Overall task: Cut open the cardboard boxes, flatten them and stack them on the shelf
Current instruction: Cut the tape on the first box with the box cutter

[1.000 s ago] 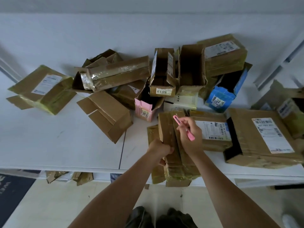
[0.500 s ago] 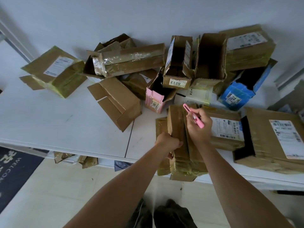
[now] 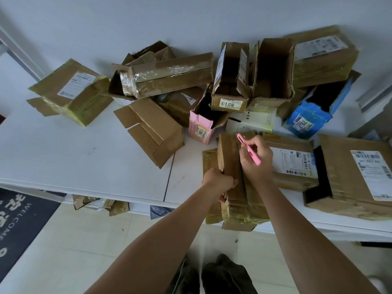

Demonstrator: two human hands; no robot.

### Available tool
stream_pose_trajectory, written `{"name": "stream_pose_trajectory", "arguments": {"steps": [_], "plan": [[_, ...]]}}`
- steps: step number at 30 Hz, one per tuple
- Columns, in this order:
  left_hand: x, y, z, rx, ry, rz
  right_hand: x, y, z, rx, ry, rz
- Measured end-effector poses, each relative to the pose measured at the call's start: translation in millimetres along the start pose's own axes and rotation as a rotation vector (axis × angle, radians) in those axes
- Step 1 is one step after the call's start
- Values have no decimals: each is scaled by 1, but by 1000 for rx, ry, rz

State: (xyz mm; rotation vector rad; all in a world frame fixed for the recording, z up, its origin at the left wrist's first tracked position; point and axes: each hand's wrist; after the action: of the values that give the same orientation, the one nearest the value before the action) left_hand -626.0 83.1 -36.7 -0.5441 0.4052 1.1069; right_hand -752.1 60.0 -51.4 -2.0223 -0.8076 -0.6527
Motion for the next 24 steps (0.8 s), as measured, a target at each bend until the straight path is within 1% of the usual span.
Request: {"name": "stream_pose_trajectory", "arguments": {"steps": [5,10,15,19,24], "plan": [[2,1,1,-37,44,-7,1,-4,4,54,51,4],[5,2,1,-60,80,-1,1,-11,13,66,26,1],[4,2,1,-62,67,6,1,-19,32,137,141,-82],[5,2,2,-70,75,14,8,-27,44,117,175,-102],[8,5,0,-125,137,-50,18,-41,63,122,203,-137]]}}
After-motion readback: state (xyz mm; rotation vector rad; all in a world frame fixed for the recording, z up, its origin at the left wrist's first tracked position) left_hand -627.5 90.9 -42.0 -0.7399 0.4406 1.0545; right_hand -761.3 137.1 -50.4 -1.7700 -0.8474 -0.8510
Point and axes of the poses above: each hand's wrist, its own z-axis away from the middle knuckle, its own y-axis out of the palm, x = y × z
